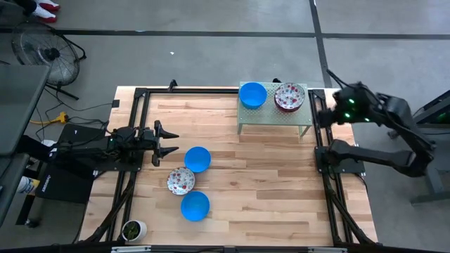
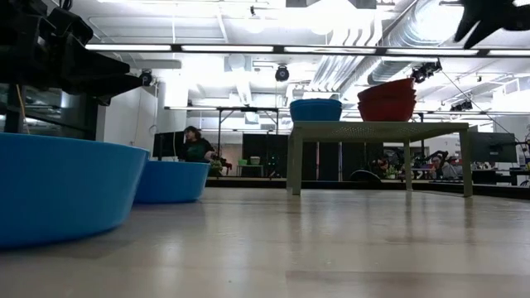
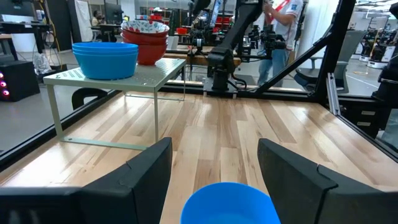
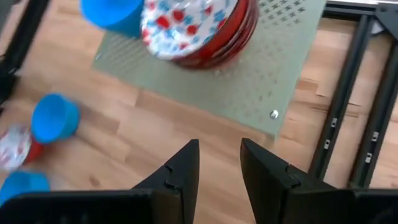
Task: Pick & Place Mini bowls
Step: Stack the blue bowl on the blue bowls on the shelf
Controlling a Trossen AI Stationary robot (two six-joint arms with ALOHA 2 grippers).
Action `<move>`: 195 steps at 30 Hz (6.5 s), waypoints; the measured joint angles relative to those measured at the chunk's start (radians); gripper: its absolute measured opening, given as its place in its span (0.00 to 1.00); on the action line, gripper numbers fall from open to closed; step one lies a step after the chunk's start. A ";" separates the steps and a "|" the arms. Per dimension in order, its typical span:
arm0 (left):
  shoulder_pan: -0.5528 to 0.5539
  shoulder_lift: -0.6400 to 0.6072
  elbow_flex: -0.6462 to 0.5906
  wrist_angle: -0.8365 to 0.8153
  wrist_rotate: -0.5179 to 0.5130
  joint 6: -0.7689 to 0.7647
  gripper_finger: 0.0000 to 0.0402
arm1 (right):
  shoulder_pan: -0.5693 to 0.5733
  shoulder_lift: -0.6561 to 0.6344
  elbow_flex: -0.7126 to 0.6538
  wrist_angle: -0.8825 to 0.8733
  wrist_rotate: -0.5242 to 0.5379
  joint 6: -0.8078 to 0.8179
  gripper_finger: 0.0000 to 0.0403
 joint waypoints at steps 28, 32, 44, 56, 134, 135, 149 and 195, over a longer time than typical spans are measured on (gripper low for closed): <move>0.000 0.000 0.000 0.000 0.000 0.000 0.58 | 0.252 -0.704 -0.656 0.438 -0.178 -0.124 0.26; 0.000 0.000 0.000 -0.001 0.000 0.000 0.58 | 0.282 -0.722 -0.709 0.467 -0.194 -0.120 0.26; 0.000 0.000 0.000 0.000 -0.002 0.000 0.58 | 0.411 -0.724 -0.897 0.923 -0.193 -0.150 0.26; 0.000 0.000 0.000 0.000 -0.002 0.000 0.58 | 0.485 -0.724 -0.971 0.963 -0.158 -0.137 0.26; 0.000 0.755 0.437 -0.328 -0.082 -0.113 0.58 | 0.484 -0.721 -0.967 0.936 -0.159 0.130 0.26; 0.000 0.806 0.465 -0.349 -0.080 -0.113 0.58 | 0.484 -0.721 -0.967 0.936 -0.158 0.130 0.26; 0.000 1.360 0.796 -0.594 -0.059 -0.138 0.58 | 0.484 -0.721 -0.967 0.936 -0.159 0.130 0.26; 0.068 1.492 0.853 -0.650 0.026 -0.318 0.03 | 0.484 -0.721 -0.967 0.936 -0.158 0.130 0.26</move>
